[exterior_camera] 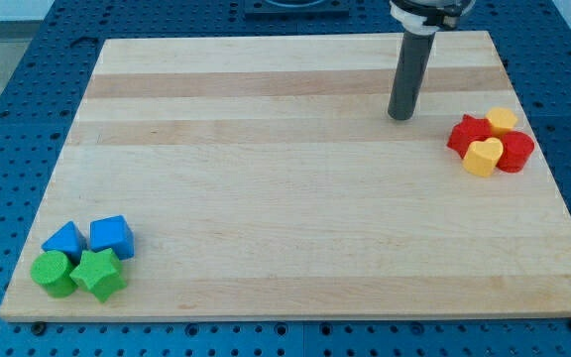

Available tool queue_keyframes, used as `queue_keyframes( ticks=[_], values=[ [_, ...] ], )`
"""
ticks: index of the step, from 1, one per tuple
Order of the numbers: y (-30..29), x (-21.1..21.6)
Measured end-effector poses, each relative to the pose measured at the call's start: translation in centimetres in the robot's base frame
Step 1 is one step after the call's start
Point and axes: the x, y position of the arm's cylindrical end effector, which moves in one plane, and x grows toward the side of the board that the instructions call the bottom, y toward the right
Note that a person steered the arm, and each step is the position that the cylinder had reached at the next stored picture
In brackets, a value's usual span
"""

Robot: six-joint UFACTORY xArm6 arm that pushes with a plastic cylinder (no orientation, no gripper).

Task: Separate yellow hexagon and red circle

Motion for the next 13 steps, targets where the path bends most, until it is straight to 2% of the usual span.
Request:
queue_keyframes(
  ticks=[4, 8, 13],
  values=[
    [0.1, -1.0],
    [7.0, -1.8],
    [8.7, -1.8]
  ],
)
